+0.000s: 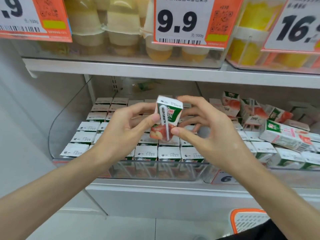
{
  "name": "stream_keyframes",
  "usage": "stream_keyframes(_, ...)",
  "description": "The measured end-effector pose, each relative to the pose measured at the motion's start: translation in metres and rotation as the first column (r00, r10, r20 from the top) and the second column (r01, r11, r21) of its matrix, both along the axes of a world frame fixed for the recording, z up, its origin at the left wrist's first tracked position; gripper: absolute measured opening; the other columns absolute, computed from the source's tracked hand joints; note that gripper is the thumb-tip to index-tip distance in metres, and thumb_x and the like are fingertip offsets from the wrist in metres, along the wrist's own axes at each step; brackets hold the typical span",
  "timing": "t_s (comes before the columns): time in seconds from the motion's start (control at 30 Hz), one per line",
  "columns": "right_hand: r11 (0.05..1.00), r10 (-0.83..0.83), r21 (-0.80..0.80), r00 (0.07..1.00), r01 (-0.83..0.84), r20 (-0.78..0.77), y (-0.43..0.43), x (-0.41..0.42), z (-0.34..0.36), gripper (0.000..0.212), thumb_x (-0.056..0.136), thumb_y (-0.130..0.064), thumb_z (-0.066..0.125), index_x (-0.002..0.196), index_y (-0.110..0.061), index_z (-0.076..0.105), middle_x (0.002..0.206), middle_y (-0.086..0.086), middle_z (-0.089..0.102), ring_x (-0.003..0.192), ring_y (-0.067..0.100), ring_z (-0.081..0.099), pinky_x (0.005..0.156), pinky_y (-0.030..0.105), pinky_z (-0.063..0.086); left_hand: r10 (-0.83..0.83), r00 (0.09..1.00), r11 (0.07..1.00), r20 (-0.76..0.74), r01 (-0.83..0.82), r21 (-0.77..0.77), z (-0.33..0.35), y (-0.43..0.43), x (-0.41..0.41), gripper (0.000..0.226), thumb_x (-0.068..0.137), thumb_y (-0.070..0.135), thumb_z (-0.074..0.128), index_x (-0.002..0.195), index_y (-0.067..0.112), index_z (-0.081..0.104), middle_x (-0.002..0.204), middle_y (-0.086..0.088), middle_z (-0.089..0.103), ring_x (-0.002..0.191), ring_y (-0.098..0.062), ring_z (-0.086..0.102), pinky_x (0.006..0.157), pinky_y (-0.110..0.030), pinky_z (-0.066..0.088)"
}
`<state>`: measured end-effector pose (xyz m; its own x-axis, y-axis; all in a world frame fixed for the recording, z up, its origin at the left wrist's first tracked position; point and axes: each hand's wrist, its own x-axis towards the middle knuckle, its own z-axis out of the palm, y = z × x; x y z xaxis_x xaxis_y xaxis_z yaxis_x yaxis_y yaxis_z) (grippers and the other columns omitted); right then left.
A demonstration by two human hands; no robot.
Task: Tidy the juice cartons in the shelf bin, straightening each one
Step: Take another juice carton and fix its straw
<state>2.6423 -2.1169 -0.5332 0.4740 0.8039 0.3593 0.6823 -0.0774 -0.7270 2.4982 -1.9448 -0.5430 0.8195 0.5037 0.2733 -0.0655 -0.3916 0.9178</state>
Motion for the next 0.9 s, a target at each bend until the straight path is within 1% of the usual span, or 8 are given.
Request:
stream_keyframes(0.1, 0.997, -0.029, 0.073, 0.993, 0.037, -0.114, 0.0, -0.015, -0.007, 0.057, 0.089, -0.029, 0.083, 0.139, -0.034, 0.055, 0.112, -0.018, 0.077, 0.1, 0.004, 0.075, 0.086, 0.028, 0.06, -0.01, 1.0, 0.99, 0.011, 0.012, -0.139, 0.0, -0.01, -0.013, 0.033, 0.097, 0.03, 0.06, 0.125, 0.017, 0.073, 0.117, 0.009, 0.079, 0.107, -0.007, 0.076, 0.088, -0.018, 0.058)
stream_keyframes(0.17, 0.992, -0.026, 0.109, 0.958, 0.06, -0.286, 0.002, -0.023, -0.011, 0.046, 0.086, -0.026, 0.085, 0.126, -0.026, 0.061, 0.109, -0.015, 0.08, 0.094, 0.007, 0.078, 0.086, 0.029, 0.062, -0.013, 1.0, 0.971, -0.01, 0.01, -0.237, -0.001, -0.014, -0.021, 0.033, 0.099, 0.031, 0.058, 0.126, 0.016, 0.071, 0.115, 0.004, 0.08, 0.104, -0.013, 0.078, 0.086, -0.021, 0.06)
stream_keyframes(0.23, 0.992, -0.013, 0.109, 0.926, 0.059, -0.377, 0.006, -0.028, -0.015, 0.036, 0.083, -0.024, 0.085, 0.115, -0.02, 0.069, 0.107, -0.012, 0.081, 0.092, 0.008, 0.079, 0.088, 0.03, 0.063, -0.012, 0.998, 0.947, -0.057, -0.007, -0.321, -0.003, -0.016, -0.028, 0.035, 0.1, 0.035, 0.055, 0.127, 0.018, 0.068, 0.11, 0.001, 0.082, 0.099, -0.019, 0.079, 0.082, -0.022, 0.062)
stream_keyframes(0.37, 0.995, -0.013, 0.079, 0.9, 0.053, -0.436, 0.015, -0.033, -0.016, 0.024, 0.085, -0.022, 0.083, 0.108, -0.015, 0.077, 0.101, -0.01, 0.082, 0.09, 0.008, 0.079, 0.084, 0.026, 0.064, -0.056, 0.996, 0.894, -0.073, 0.018, -0.447, -0.004, -0.017, -0.043, 0.037, 0.109, 0.033, 0.043, 0.136, 0.021, 0.065, 0.119, -0.005, 0.08, 0.105, -0.028, 0.079, 0.09, -0.032, 0.063)
stream_keyframes(0.5, 0.995, -0.009, 0.081, 0.858, 0.058, -0.514, 0.018, -0.042, -0.011, 0.026, 0.08, -0.031, 0.083, 0.101, -0.016, 0.081, 0.1, -0.007, 0.082, 0.087, 0.015, 0.081, 0.087, 0.04, 0.065, -0.101, 0.993, 0.866, -0.059, 0.059, -0.497, -0.001, -0.013, -0.059, 0.037, 0.108, 0.019, 0.047, 0.143, 0.022, 0.061, 0.121, -0.013, 0.078, 0.111, -0.032, 0.077, 0.094, -0.035, 0.062)
stream_keyframes(0.57, 0.995, 0.009, 0.089, 0.844, 0.046, -0.536, 0.019, -0.048, -0.008, 0.025, 0.079, -0.032, 0.082, 0.099, -0.016, 0.081, 0.098, -0.007, 0.083, 0.085, 0.016, 0.081, 0.088, 0.042, 0.065, -0.114, 0.992, 0.861, -0.05, 0.074, -0.503, 0.0, -0.011, -0.066, 0.039, 0.107, 0.019, 0.048, 0.144, 0.023, 0.06, 0.123, -0.011, 0.078, 0.112, -0.031, 0.076, 0.094, -0.034, 0.062)
stream_keyframes(0.7, 0.995, 0.041, 0.098, 0.822, 0.018, -0.567, 0.022, -0.053, -0.006, 0.018, 0.081, -0.028, 0.082, 0.093, -0.015, 0.082, 0.092, -0.001, 0.083, 0.084, 0.02, 0.081, 0.09, 0.045, 0.064, -0.224, 0.974, 0.833, -0.031, 0.175, -0.525, 0.0, -0.006, -0.073, 0.043, 0.112, 0.02, 0.048, 0.154, 0.031, 0.049, 0.139, -0.005, 0.071, 0.122, -0.032, 0.072, 0.103, -0.035, 0.058)
stream_keyframes(0.9, 0.994, 0.07, 0.107, 0.815, -0.01, -0.576, 0.025, -0.055, -0.005, 0.013, 0.084, -0.022, 0.08, 0.092, -0.012, 0.083, 0.098, -0.006, 0.083, 0.09, 0.014, 0.08, 0.09, 0.03, 0.063, -0.281, 0.96, 0.787, 0.012, 0.238, -0.569, -0.002, 0.001, -0.077, 0.056, 0.106, 0.024, 0.048, 0.159, 0.04, 0.041, 0.146, 0.0, 0.066, 0.129, -0.032, 0.068, 0.106, -0.036, 0.055)
